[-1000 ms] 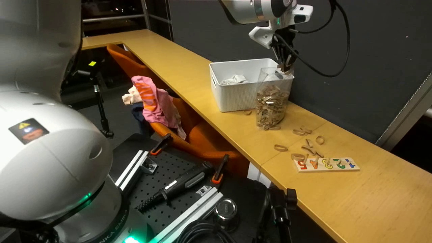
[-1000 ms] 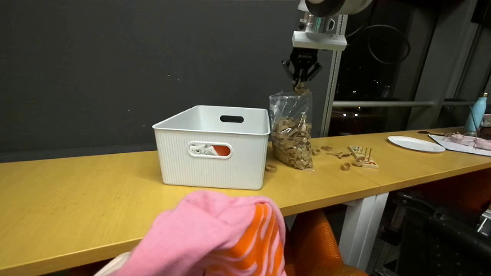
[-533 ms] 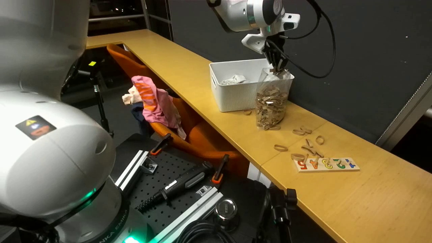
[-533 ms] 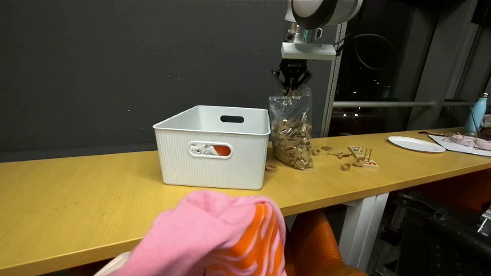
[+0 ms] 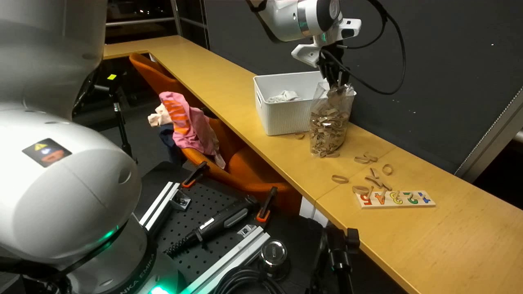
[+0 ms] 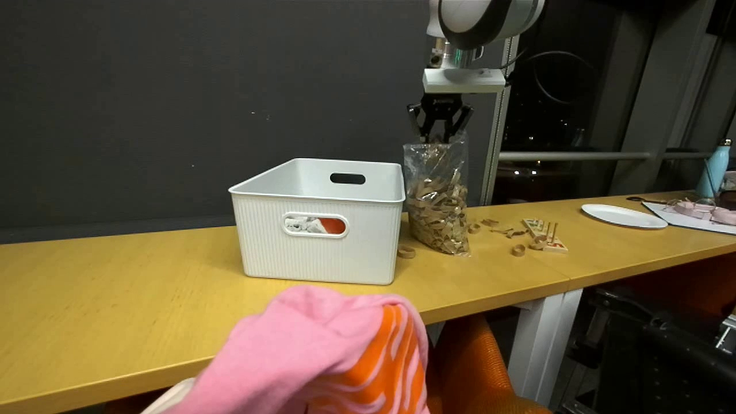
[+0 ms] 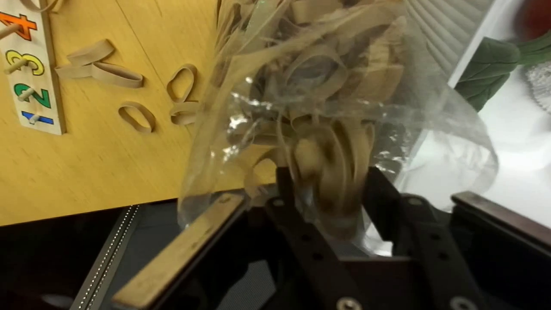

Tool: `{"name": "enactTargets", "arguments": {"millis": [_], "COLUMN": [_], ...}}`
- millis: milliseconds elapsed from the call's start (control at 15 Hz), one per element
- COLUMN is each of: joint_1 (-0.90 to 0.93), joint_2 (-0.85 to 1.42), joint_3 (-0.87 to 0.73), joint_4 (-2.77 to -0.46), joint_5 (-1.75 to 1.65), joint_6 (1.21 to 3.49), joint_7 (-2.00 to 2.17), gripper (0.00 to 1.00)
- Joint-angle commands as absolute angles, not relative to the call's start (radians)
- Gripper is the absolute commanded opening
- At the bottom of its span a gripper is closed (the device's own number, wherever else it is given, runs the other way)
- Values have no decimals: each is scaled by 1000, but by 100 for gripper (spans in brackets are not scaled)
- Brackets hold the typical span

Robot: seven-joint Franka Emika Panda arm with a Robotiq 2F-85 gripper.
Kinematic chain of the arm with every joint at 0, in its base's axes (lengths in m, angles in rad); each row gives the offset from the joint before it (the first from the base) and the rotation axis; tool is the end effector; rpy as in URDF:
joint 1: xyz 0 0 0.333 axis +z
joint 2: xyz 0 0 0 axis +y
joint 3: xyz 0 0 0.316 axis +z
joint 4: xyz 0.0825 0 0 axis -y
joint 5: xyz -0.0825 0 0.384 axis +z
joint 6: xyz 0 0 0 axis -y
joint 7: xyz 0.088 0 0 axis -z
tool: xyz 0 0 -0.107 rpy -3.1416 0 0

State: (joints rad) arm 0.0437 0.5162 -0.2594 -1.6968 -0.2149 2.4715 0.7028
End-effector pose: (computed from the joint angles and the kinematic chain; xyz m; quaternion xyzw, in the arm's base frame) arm 0.6855 -0.1265 0.3322 0.9191 -0.3446 0.1618 0.1016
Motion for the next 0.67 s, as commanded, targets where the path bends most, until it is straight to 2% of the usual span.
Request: {"name": "enactTargets", "arguments": {"millis": [0,200,600], "joint_1": [72,83,90], "joint_2": [476,435,238], "joint_3": [-282,-283,-324], "joint_4": [-1737,-1767,-1930], "joint_5": [-256,-276,-418], "joint_6": [2481,2493,2545], "joint_7": [736,748,853], "gripper": [78,99,100]}}
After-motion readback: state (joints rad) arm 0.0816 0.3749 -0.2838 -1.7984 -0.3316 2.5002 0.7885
